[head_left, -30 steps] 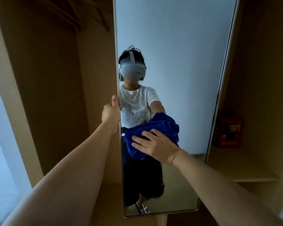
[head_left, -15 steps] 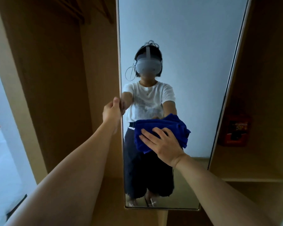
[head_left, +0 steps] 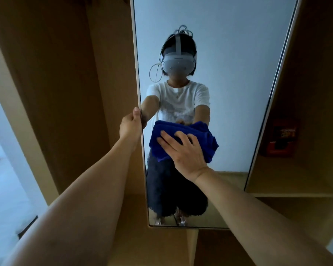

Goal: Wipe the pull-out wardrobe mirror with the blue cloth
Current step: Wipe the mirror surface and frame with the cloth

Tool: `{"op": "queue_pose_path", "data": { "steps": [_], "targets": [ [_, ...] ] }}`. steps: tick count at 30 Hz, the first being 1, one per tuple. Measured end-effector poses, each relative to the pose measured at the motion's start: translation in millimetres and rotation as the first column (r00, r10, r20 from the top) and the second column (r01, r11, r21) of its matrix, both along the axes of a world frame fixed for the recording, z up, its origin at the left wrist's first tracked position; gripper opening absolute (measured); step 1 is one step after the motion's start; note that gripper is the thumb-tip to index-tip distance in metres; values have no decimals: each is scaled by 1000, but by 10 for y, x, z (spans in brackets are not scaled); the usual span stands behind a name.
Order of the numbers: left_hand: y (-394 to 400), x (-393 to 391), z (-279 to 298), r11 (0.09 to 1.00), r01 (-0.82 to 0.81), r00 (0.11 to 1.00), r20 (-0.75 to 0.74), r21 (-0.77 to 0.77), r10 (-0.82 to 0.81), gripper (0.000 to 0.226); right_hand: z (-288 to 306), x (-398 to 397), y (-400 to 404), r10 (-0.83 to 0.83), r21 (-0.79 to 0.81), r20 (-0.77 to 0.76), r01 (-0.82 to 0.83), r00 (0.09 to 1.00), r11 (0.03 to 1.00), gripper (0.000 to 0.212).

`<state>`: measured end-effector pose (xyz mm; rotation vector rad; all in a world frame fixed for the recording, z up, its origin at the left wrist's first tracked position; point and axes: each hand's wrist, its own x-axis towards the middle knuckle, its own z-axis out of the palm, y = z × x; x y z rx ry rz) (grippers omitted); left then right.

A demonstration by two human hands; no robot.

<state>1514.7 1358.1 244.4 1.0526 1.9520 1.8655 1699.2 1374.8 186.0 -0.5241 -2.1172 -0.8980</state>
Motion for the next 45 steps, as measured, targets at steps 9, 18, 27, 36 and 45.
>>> {"op": "queue_pose_path", "data": {
  "steps": [9,18,27,36,45],
  "targets": [
    [44,43,-59,997,-43,998,-42,56,46,46,-372,-258,-69,33,26,85,-36,996,999,40],
    [14,45,-79,992,-28,999,-30,127,32,47,-905,-174,-113,40,-14,236,-37,971,999,43],
    [-30,49,-82,993,2,998,-56,120,4,42,-400,69,-49,76,-9,255,-76,964,997,44],
    [23,49,-113,993,-95,988,-114,66,103,40,80,337,238,41,87,4,-41,999,995,48],
    [68,57,-135,984,-160,980,-105,82,168,43,-652,649,322,38,69,263,-58,964,996,46]
  ]
}}
